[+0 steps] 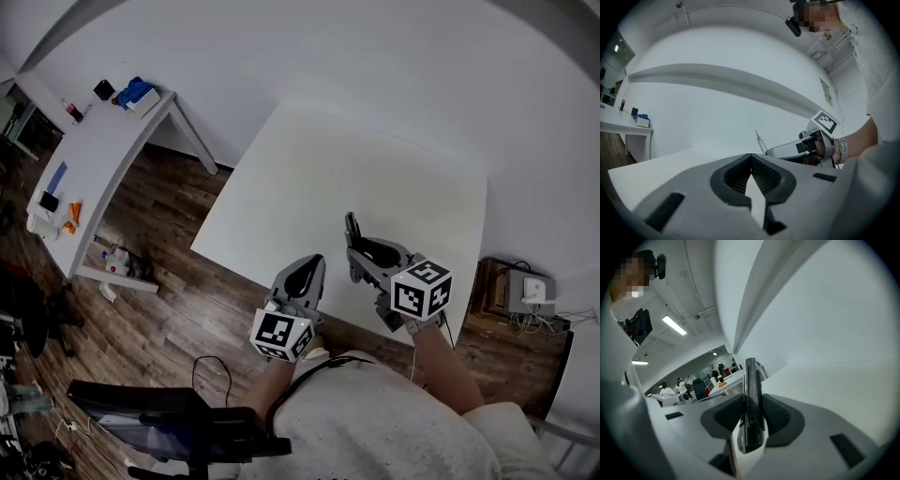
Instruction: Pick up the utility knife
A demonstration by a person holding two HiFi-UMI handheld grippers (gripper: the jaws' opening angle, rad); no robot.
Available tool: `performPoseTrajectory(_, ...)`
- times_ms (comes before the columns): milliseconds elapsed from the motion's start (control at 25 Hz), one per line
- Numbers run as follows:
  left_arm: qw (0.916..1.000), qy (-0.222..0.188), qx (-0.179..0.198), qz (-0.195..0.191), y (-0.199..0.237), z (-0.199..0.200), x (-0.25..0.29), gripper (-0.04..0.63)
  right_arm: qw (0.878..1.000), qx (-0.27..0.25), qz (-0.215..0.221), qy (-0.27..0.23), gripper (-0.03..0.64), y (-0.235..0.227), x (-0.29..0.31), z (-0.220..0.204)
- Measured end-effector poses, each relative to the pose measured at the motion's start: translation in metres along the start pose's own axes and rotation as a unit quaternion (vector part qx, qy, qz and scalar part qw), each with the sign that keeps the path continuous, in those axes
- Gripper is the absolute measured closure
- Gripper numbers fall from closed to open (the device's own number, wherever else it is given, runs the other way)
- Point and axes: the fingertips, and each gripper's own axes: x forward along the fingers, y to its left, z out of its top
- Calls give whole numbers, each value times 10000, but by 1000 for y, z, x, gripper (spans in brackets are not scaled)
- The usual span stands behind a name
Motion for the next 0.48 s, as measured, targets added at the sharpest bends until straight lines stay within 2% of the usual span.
performPoseTrajectory(320,10000,-5,23,93,-1,0,-6,588,9989,415,132,-162,486,3,0,-1)
performPoseTrajectory(480,9999,1,34,113,-5,-1,-6,588,9987,465,164,-154,486,3,-4,-3)
